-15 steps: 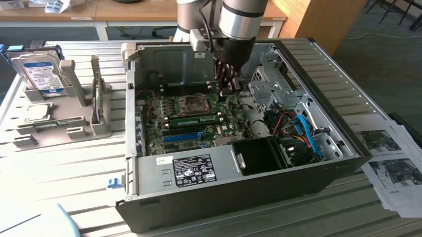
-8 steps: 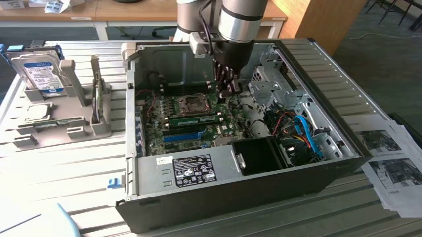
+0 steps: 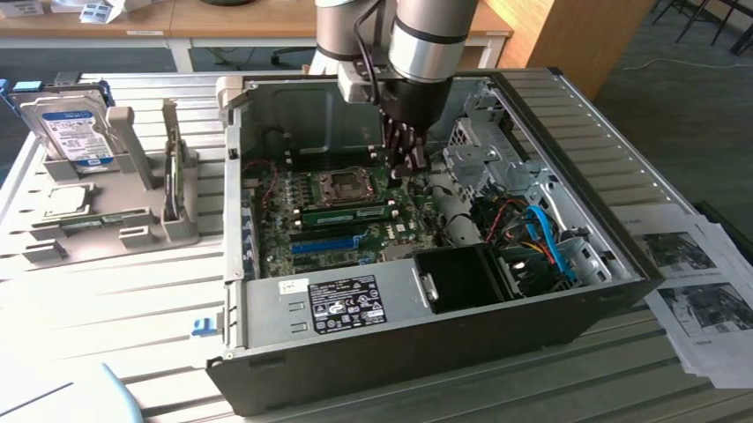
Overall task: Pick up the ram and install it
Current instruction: 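Press down the ram until it locks into place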
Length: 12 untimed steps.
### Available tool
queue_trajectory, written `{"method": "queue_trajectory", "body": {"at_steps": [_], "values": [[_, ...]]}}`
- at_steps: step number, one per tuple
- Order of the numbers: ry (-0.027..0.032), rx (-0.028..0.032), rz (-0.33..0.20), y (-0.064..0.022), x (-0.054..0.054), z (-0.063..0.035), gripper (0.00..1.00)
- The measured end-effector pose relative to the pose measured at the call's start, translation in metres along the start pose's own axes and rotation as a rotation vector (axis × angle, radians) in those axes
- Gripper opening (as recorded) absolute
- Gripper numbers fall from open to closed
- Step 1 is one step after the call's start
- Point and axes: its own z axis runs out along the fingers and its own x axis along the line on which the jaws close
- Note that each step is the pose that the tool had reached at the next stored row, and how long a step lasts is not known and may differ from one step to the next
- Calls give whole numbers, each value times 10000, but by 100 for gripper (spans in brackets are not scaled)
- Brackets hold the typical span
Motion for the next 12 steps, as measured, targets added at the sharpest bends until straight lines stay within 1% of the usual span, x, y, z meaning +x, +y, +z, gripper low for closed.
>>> {"method": "queue_trajectory", "body": {"at_steps": [7,12], "values": [[0,1,0,-2,-1,44,9],[0,0,0,-4,-2,99,9]]}}
